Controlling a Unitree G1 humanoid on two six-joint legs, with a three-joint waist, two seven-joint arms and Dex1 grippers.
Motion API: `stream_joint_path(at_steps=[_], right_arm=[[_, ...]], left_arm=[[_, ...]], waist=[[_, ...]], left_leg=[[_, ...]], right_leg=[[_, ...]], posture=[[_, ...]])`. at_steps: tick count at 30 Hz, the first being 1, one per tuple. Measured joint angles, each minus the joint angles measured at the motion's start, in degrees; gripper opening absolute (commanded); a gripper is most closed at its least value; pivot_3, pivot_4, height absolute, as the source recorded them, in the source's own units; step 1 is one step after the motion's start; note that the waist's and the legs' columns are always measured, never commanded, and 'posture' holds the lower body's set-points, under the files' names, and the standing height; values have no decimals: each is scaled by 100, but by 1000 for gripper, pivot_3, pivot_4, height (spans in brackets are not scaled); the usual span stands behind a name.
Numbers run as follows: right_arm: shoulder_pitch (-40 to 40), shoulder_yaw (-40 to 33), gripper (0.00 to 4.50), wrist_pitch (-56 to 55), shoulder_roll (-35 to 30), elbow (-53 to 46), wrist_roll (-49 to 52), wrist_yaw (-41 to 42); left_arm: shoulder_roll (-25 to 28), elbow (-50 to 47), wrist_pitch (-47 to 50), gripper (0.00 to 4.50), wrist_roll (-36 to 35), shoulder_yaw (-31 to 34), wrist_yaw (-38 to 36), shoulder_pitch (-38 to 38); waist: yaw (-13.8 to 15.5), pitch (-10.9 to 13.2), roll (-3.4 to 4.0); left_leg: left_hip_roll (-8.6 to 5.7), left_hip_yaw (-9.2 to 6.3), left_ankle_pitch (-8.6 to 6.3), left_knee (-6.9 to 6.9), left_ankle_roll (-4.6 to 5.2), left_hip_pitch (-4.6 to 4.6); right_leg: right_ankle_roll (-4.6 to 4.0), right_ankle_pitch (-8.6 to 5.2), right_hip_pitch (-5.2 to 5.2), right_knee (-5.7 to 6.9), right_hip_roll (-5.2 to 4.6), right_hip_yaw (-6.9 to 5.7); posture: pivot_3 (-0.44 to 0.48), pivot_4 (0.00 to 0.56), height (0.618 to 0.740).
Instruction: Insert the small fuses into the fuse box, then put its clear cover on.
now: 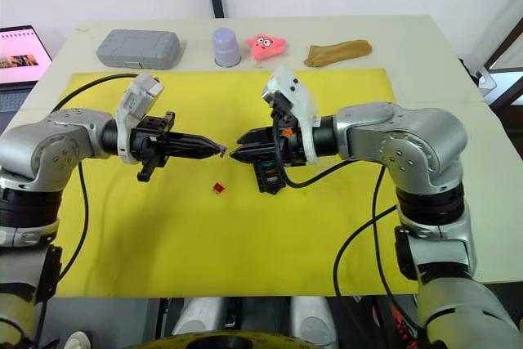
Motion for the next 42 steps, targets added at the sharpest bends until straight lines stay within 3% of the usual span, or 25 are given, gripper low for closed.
stream_joint_path(at_steps=[25, 28, 30, 40, 42], right_arm=[[-55, -197, 1581, 397, 464, 119, 527, -643], [-100, -199, 906, 396, 464, 151, 555, -658], [-99, -215, 22, 413, 445, 197, 551, -700], [-101, -218, 22, 477, 435, 226, 552, -708], [-106, -183, 0, 462, 397, 231, 537, -697]], left_arm=[[-32, 26, -126, 0, 5, -43, 17, -14], [-31, 30, -145, 0, 16, -75, 13, -13], [10, 66, -166, 0, 37, -98, -19, -7], [21, 89, -272, 0, 58, -155, -19, -13], [21, 90, -289, 659, 101, -190, 28, -24]], waist=[[-11, 0, 0], [-11, 0, 0], [-12, 0, 0], [-11, 0, 0], [-11, 0, 0]], left_leg=[[-1, 1, 0, 0, 0, -1], [-1, 1, 0, -1, 0, -1], [-1, 1, 0, -1, 0, -1], [-1, 1, 0, -1, 0, -1], [-1, 1, 0, -1, 0, -1]], right_leg=[[0, 0, -2, -1, 0, 1], [0, 0, -1, -1, 1, 1], [0, 0, -2, -1, 1, 1], [0, 0, -2, -1, 1, 1], [0, 0, -2, -1, 0, 1]], posture=[[0, 150, 740], [0, 150, 740], [0, 150, 740], [0, 150, 740], [0, 150, 740]])
